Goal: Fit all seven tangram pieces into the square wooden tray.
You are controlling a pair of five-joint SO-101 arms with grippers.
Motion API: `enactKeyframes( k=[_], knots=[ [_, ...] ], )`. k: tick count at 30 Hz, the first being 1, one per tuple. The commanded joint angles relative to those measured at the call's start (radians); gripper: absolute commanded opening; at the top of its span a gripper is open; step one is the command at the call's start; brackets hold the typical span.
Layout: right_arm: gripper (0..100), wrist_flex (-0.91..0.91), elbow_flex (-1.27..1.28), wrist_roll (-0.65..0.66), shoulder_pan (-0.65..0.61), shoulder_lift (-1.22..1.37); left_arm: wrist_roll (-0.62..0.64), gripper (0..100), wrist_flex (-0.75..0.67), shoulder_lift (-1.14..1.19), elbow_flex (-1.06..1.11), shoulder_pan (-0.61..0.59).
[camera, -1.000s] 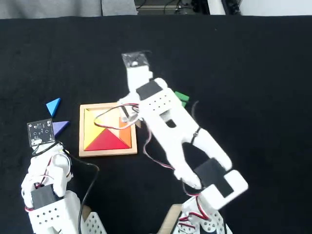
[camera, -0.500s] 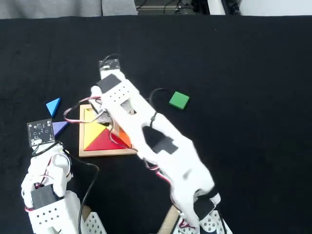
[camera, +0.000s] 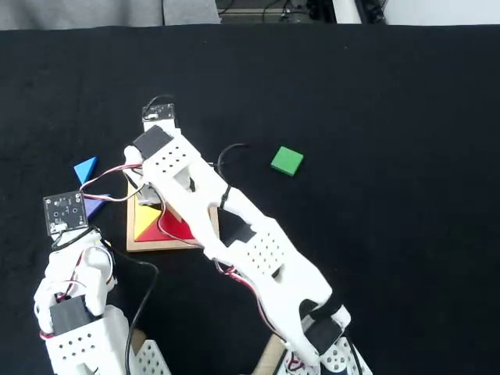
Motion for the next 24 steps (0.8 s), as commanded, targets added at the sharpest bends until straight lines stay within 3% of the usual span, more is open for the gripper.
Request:
enactKeyframes(
  k=[1, 13, 19, 24],
  knots=[
    [12.7, 0.035, -0.058, -0.014, 0.003, -0.024, -0.006, 7, -0.009, -0.006, -0.035, 0.001],
    [13.4, 0.040, -0.056, 0.055, 0.006, -0.048, -0.006, 7, -0.009, -0.006, -0.035, 0.001],
    [27.3, 0.034, 0.068, 0.057, 0.006, -0.176, -0.006, 7, -0.009, -0.006, -0.035, 0.002],
    [28.3, 0.032, 0.085, 0.064, 0.006, -0.180, -0.008, 7, -0.009, -0.006, -0.033, 0.031]
  ],
)
